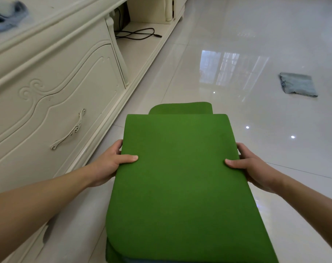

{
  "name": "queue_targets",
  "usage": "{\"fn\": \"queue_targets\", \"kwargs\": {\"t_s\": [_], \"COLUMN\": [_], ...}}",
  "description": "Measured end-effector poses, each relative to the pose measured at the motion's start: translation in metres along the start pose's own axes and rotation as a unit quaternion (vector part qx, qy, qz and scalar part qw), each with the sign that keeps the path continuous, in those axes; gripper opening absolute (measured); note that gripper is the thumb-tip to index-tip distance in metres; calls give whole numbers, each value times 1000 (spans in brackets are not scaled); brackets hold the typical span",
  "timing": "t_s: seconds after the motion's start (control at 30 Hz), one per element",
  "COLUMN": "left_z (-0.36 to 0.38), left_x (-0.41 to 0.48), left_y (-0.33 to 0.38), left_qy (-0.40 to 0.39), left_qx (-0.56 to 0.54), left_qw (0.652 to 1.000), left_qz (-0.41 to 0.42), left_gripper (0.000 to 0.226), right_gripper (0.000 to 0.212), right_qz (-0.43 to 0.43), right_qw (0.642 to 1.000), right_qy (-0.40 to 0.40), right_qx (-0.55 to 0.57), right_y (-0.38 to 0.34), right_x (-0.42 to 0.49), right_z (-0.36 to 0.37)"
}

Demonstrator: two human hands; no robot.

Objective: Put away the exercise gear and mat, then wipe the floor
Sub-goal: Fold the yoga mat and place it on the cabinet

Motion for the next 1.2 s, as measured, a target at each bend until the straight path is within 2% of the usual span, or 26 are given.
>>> {"fn": "queue_targets", "kwargs": {"t_s": [0.17,0.23,0.43,0.6,0.67,0.77,0.87,1.0,1.2], "left_z": [-1,-4,-5,2,0,-5,-4,-3,-2], "left_x": [0,4,14,18,20,22,26,34,40], "left_y": [4,9,25,9,7,9,12,21,14], "left_qy": [11,24,39,13,24,58,76,91,79], "left_qx": [6,2,-39,-15,-14,-10,-2,-6,-8], "left_qw": [1000,1000,997,999,999,997,995,992,995], "left_qz": [8,18,50,29,33,48,60,82,67], "left_gripper": [76,73,80,96,94,87,86,82,90], "right_gripper": [59,54,57,61,62,69,80,84,82], "right_qz": [-20,-45,-111,-146,-156,-150,-125,-107,-104], "right_qw": [1000,999,991,984,982,983,989,993,990], "right_qy": [5,24,70,98,107,105,72,39,85], "right_qx": [-12,-18,-3,6,6,9,6,-29,-45], "right_y": [-4,-12,-43,-57,-58,-52,-36,-17,-11], "right_x": [-2,-1,6,13,15,17,13,8,17], "right_z": [0,-3,-11,-16,-17,-17,-13,-7,-16]}}
Point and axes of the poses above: each hand's wrist, its own x-axis towards the middle knuckle, its own z-axis out of the palm, y = z × x, the point moved 9 cm from there along x, towards the middle knuckle, and after that the axes turned 5 degrees about -z, right-handed, at the moved point
